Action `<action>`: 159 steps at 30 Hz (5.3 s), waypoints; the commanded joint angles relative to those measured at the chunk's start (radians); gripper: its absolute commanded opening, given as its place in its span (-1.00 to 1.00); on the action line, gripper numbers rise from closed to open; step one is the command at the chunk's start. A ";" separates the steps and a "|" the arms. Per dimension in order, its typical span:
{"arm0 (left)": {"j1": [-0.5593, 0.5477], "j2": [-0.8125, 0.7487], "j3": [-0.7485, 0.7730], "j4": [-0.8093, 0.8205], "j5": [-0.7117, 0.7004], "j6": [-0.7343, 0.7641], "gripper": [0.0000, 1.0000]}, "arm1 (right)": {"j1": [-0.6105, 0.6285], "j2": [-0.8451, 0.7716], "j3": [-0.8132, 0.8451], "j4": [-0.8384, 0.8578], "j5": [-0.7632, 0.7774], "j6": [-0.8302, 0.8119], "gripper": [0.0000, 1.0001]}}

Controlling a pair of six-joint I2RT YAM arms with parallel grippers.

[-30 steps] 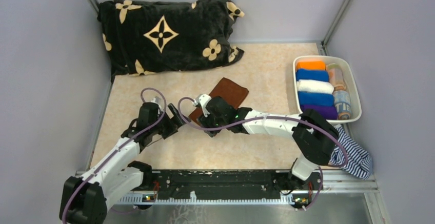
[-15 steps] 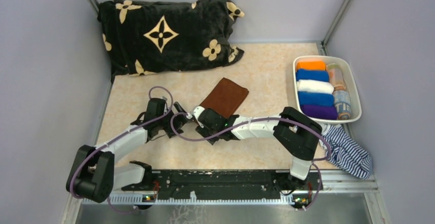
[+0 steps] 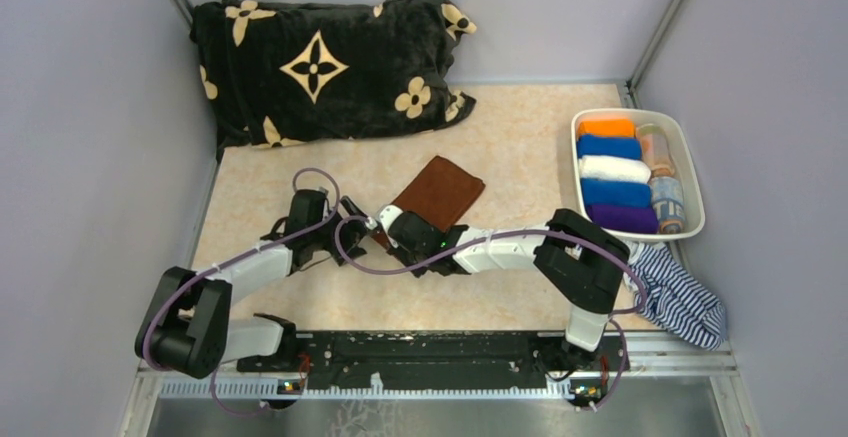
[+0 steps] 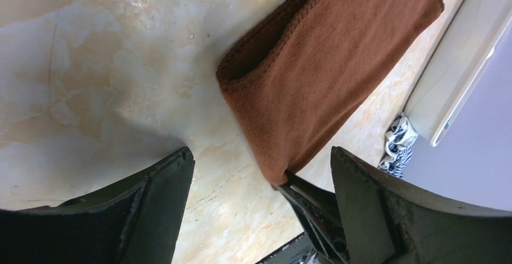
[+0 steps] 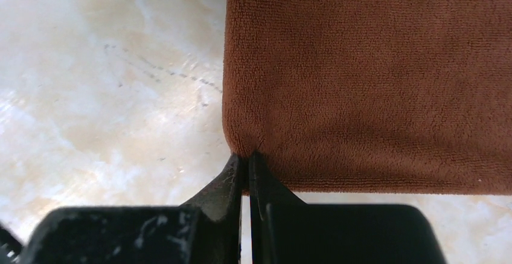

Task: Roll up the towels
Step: Roll the towel at the center of the board.

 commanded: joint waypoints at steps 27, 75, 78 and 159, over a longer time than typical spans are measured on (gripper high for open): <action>-0.026 0.030 -0.005 -0.094 -0.162 -0.059 -0.48 | -0.104 -0.148 -0.190 0.335 -0.429 0.361 -1.00; -0.027 0.002 0.009 0.003 -0.027 0.148 0.03 | -0.418 0.118 -0.438 0.974 -0.867 0.882 -1.00; -0.027 0.039 0.029 0.005 -0.039 0.150 0.00 | -0.418 0.095 -0.430 0.946 -0.874 0.860 -1.00; -0.090 0.299 0.102 -0.067 -0.185 0.060 -0.24 | 0.017 -0.182 0.036 -0.112 0.081 0.172 -0.15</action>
